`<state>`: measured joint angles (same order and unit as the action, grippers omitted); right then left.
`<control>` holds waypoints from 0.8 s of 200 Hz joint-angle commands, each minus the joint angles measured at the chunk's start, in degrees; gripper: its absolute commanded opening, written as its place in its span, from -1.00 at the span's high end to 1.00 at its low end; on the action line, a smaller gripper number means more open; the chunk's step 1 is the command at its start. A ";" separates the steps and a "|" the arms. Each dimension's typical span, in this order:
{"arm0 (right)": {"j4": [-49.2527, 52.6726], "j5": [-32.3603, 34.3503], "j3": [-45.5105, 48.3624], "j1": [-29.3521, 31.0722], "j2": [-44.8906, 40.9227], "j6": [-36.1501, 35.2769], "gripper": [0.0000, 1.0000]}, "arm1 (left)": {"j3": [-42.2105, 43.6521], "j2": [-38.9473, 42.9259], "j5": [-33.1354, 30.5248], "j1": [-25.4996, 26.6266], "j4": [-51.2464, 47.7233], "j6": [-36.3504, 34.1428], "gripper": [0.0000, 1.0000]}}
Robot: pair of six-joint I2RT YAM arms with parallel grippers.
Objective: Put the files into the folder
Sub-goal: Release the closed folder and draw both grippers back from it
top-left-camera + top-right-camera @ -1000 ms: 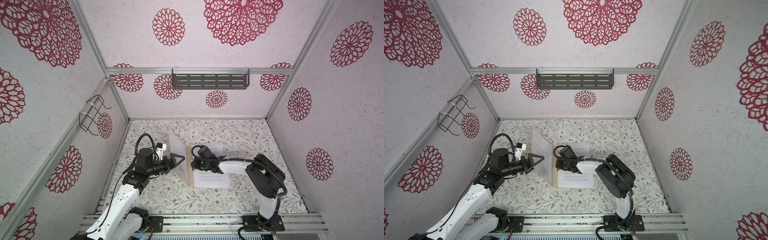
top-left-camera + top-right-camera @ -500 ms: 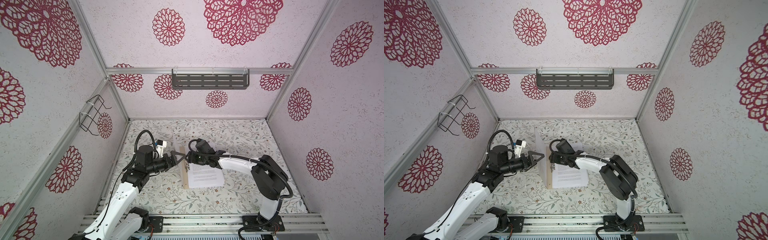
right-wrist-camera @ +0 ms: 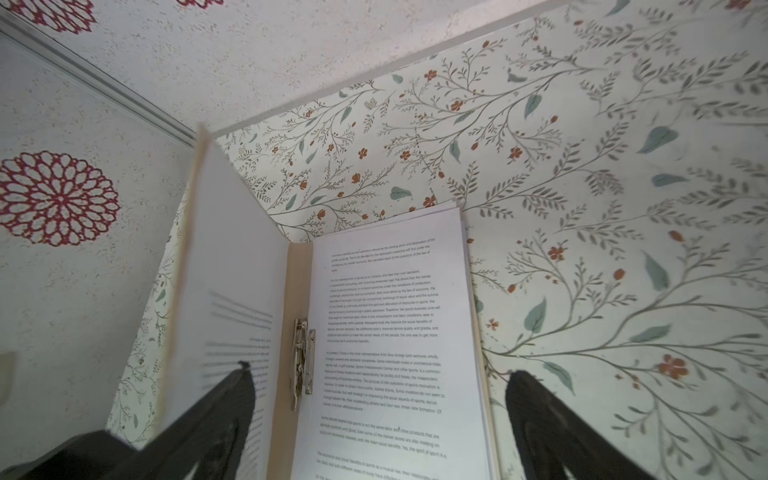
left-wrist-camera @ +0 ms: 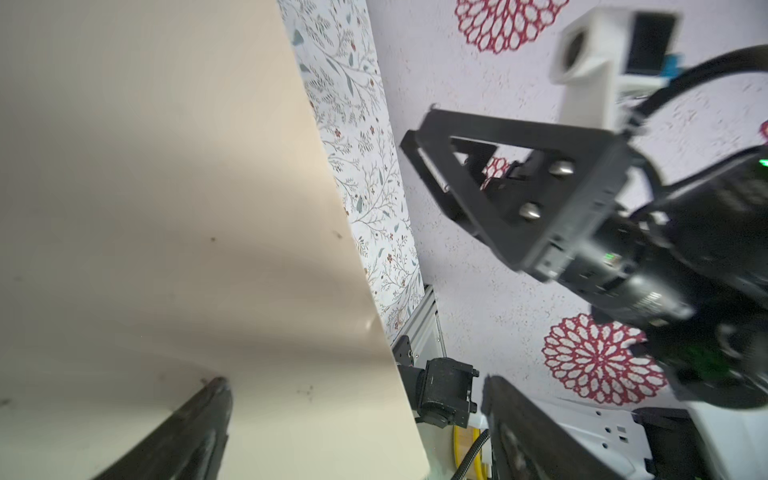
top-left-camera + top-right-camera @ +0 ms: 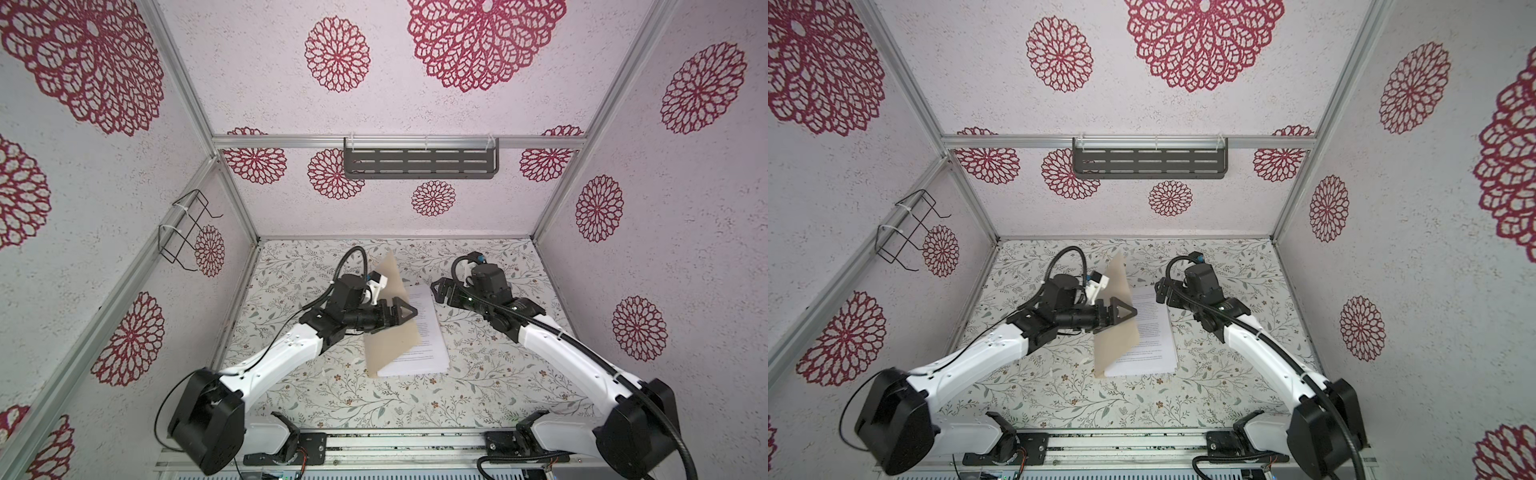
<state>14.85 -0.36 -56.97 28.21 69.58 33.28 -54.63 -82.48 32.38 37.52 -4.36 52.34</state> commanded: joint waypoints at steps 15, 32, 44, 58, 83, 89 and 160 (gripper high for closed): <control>6.98 4.14 1.67 -5.50 -8.72 -3.35 -0.98 | -7.55 -16.35 1.42 5.34 7.30 1.81 -0.95; 8.23 4.69 2.79 -7.19 -11.65 -3.15 -0.98 | -9.63 -17.10 1.91 5.47 8.21 1.95 -0.95; 8.57 6.32 3.60 -7.48 -13.69 -3.80 -0.98 | -11.24 -15.07 0.95 4.59 4.27 -0.47 -0.95; 8.93 7.73 4.55 -7.93 -15.22 -3.76 -0.98 | -11.78 -10.56 -0.63 2.34 -0.10 -3.34 -0.95; 7.32 8.91 6.38 -8.52 -16.55 -4.27 -0.98 | -6.95 1.57 -3.52 -5.76 -2.67 -4.41 -0.95; 6.45 9.85 6.95 -8.60 -16.94 -4.54 -0.98 | -5.35 5.09 -5.50 -8.27 -3.74 -5.19 -0.95; -20.06 16.20 23.88 -18.21 -17.45 -16.31 -0.98 | 17.35 32.10 -58.05 -32.14 -5.30 -15.41 -0.95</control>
<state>9.47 14.61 -38.37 15.20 50.22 22.87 -46.44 -52.16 1.37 7.97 -11.00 42.46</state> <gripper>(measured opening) 0.989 0.974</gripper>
